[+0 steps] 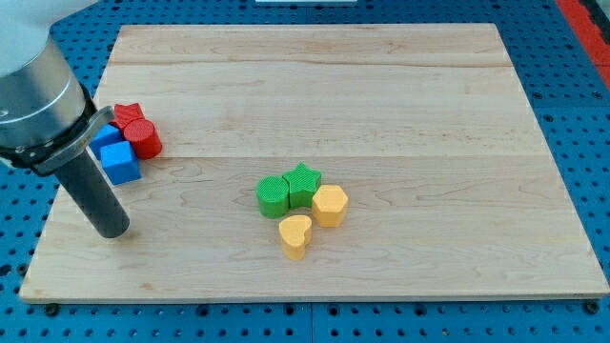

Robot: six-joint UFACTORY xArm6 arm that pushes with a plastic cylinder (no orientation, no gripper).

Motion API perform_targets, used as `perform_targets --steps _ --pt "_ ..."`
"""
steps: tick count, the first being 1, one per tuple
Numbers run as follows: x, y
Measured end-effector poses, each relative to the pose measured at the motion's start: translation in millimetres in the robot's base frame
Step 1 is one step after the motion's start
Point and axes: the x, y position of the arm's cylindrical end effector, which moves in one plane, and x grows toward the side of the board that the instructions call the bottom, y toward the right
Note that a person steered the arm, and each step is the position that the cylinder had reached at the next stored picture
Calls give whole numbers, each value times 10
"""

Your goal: Move the yellow heart bottom right to the yellow hexagon

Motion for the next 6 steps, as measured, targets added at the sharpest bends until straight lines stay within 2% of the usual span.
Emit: perform_targets --steps 1,3,4,5,6 --pt "334 580" --pt "284 2047" --pt "129 2260" --pt "284 2456" --pt "720 2732"
